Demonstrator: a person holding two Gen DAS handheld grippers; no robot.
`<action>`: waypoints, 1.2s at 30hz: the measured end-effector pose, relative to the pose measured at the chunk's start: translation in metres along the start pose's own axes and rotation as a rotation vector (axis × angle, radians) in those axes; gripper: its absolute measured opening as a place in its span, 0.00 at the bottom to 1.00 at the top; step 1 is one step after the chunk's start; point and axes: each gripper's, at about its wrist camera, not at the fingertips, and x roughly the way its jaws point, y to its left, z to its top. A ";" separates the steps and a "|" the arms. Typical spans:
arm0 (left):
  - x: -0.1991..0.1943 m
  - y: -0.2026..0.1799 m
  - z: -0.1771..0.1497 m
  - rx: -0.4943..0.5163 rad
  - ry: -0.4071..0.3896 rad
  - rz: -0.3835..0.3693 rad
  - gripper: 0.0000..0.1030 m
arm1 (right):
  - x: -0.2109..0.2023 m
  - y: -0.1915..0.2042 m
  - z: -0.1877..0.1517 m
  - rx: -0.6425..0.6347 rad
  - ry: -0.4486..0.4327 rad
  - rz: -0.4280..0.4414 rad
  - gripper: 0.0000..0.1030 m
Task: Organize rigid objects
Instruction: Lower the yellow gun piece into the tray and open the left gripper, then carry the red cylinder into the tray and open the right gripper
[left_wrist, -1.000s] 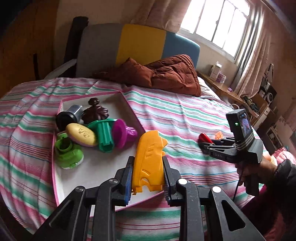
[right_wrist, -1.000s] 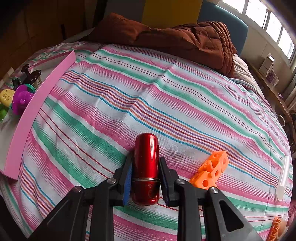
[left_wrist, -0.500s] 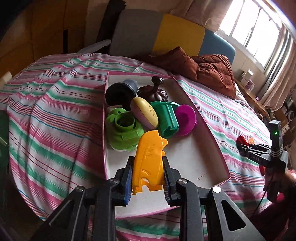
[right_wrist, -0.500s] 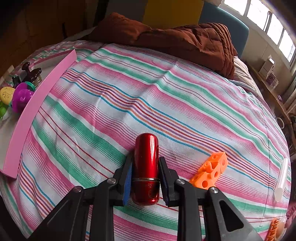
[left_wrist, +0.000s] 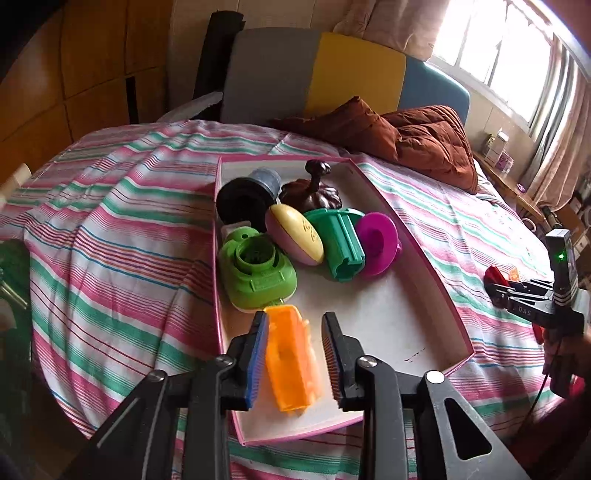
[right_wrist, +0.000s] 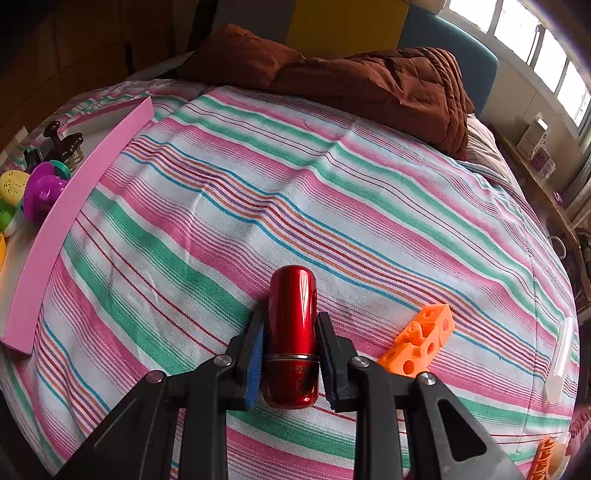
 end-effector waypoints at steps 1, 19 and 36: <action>-0.003 0.000 0.001 0.002 -0.008 0.004 0.35 | 0.000 0.001 0.000 -0.005 0.000 -0.005 0.25; -0.026 0.003 0.000 0.010 -0.047 0.026 0.38 | -0.018 0.018 0.007 0.096 0.048 0.044 0.25; -0.032 0.028 -0.007 -0.055 -0.059 0.058 0.38 | -0.098 0.170 0.046 -0.059 -0.141 0.331 0.25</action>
